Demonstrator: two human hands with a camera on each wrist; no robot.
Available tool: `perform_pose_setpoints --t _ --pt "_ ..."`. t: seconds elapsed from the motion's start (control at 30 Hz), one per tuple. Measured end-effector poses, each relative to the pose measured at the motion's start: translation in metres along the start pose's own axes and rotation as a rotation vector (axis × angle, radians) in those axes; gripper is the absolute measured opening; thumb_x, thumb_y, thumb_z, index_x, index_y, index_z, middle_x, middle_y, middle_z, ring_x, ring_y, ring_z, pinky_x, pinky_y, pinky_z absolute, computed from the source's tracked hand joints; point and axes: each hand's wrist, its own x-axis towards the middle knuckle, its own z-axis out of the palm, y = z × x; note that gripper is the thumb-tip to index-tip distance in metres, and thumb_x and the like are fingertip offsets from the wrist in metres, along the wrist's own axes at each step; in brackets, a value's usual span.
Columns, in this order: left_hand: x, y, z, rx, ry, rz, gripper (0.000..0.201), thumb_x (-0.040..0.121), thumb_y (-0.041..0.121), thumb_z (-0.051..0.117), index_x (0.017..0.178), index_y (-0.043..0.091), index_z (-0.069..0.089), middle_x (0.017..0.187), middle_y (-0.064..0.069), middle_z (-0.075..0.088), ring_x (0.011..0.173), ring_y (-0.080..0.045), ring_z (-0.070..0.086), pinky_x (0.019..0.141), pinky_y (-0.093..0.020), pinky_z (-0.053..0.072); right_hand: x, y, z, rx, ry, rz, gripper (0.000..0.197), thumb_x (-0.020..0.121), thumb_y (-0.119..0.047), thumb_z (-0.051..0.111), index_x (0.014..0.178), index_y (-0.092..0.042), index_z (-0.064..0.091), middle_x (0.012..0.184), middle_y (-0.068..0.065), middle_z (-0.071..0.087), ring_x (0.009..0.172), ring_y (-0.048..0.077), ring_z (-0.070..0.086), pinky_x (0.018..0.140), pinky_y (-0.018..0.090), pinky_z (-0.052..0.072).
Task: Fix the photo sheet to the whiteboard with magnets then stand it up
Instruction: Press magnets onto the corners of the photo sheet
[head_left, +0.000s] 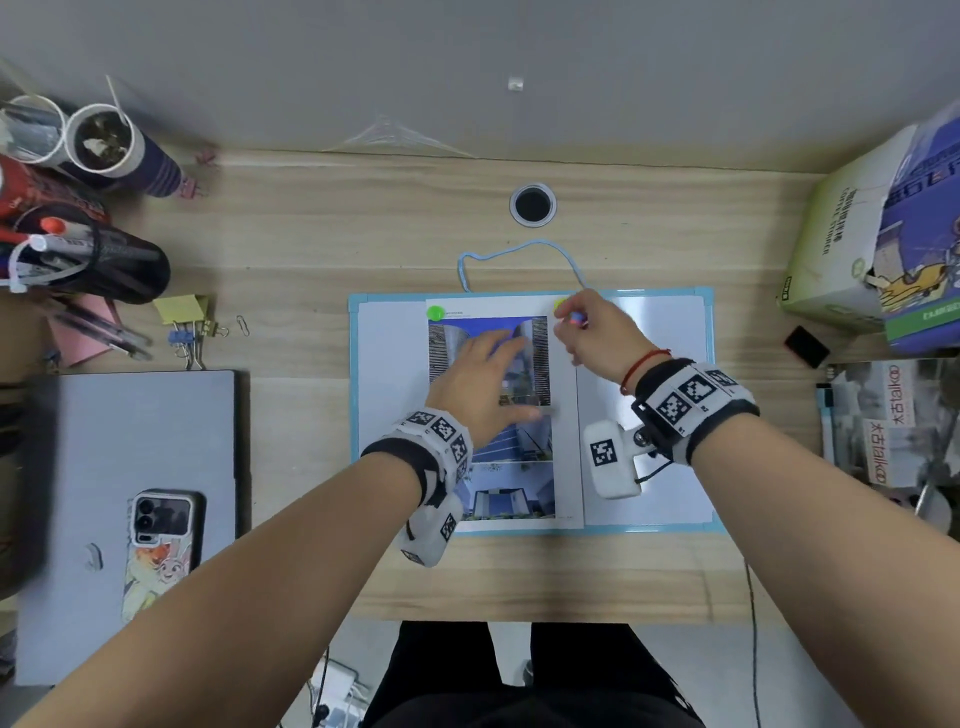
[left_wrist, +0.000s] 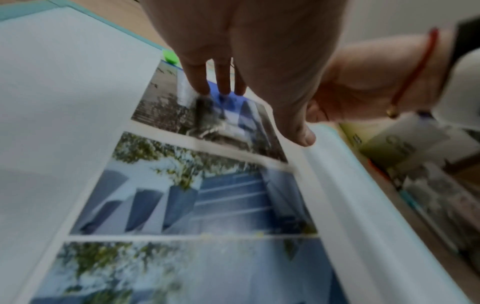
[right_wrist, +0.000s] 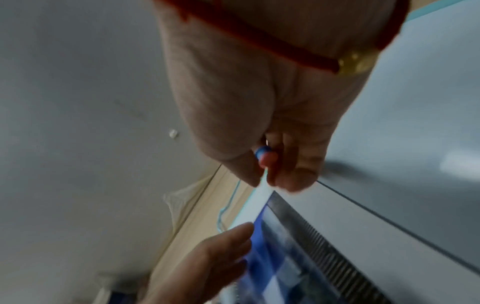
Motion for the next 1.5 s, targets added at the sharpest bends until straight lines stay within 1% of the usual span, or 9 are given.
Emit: perform_pose_setpoints --t 0.17,0.4,0.6,0.8,0.93,1.13,1.27,1.37,1.5 --pt "-0.017 0.006 -0.029 -0.342 0.122 -0.106 0.061 0.077 0.039 0.076 0.132 0.023 0.053 0.112 0.0 0.068 0.095 -0.017 0.067 0.092 -0.035 0.054 -0.037 -0.011 0.009 0.273 -0.215 -0.027 0.015 0.093 0.0 0.052 0.107 -0.003 0.055 0.089 0.008 0.068 0.084 0.029 0.069 0.086 0.036 0.056" --pt "-0.042 0.009 -0.022 -0.442 0.23 -0.098 0.04 0.073 0.025 0.081 0.111 0.022 0.071 0.076 0.007 0.067 0.062 0.005 0.059 0.063 0.003 0.044 -0.065 -0.015 0.039 0.244 -0.14 -0.056 0.01 0.088 -0.016 0.065 0.093 -0.007 0.062 0.09 0.016 0.072 0.079 0.022 0.071 0.073 0.031 0.059" --pt "-0.064 0.012 -0.005 -0.434 0.296 -0.113 0.033 0.075 0.017 0.078 0.106 0.024 0.074 0.068 0.008 0.065 0.063 -0.009 0.061 0.07 -0.013 0.05 -0.087 -0.012 0.058 0.434 -0.112 -0.011 0.013 0.088 -0.011 0.066 0.079 -0.008 0.057 0.076 0.017 0.068 0.064 0.02 0.069 0.064 0.033 0.062" --pt "-0.078 0.002 0.008 -0.462 0.288 -0.204 0.018 0.078 0.024 0.078 0.093 0.014 0.077 0.079 0.001 0.073 0.067 -0.007 0.063 0.062 -0.003 0.046 -0.103 0.003 0.069 0.347 -0.023 -0.024 0.013 0.08 -0.016 0.076 0.081 -0.004 0.069 0.066 0.013 0.069 0.057 0.021 0.063 0.06 0.032 0.06" --pt "-0.09 -0.009 0.016 -0.485 0.207 -0.267 0.014 0.081 0.026 0.075 0.087 0.013 0.077 0.077 -0.005 0.074 0.07 -0.016 0.068 0.075 -0.024 0.057 -0.112 0.013 0.071 0.277 -0.017 -0.002 0.014 0.082 -0.018 0.075 0.084 -0.005 0.071 0.062 0.011 0.068 0.049 0.017 0.061 0.05 0.024 0.054" --pt "-0.121 -0.051 0.04 -0.389 0.084 -0.462 0.02 0.084 0.029 0.071 0.093 0.012 0.076 0.083 -0.006 0.077 0.082 -0.019 0.072 0.084 -0.029 0.057 -0.121 0.051 0.067 0.162 -0.093 0.055 0.009 0.079 -0.024 0.075 0.08 -0.015 0.073 0.075 0.014 0.075 0.062 0.018 0.069 0.07 0.031 0.06" --pt "-0.135 -0.056 0.047 -0.373 0.056 -0.497 0.018 0.084 0.027 0.071 0.09 0.011 0.076 0.081 -0.009 0.077 0.075 -0.018 0.072 0.075 -0.025 0.056 -0.131 0.074 0.066 0.063 -0.115 0.042 0.007 0.082 -0.013 0.069 0.08 -0.02 0.068 0.071 0.007 0.074 0.072 0.02 0.073 0.08 0.035 0.059" --pt "-0.135 -0.055 0.049 -0.382 0.037 -0.501 0.016 0.083 0.027 0.073 0.088 0.012 0.074 0.079 -0.007 0.077 0.075 -0.018 0.073 0.068 -0.023 0.055 -0.136 0.083 0.064 -0.088 -0.123 0.017 0.011 0.079 -0.018 0.072 0.078 -0.023 0.062 0.073 0.005 0.077 0.068 0.009 0.071 0.076 0.025 0.053" --pt "-0.132 -0.057 0.051 -0.373 -0.015 -0.492 0.017 0.079 0.024 0.077 0.089 0.011 0.071 0.077 -0.004 0.072 0.075 -0.02 0.071 0.056 -0.02 0.05 -0.137 0.085 0.063 -0.146 -0.136 0.032 0.009 0.08 -0.021 0.074 0.081 -0.017 0.067 0.074 0.006 0.077 0.069 0.015 0.072 0.063 0.02 0.052"
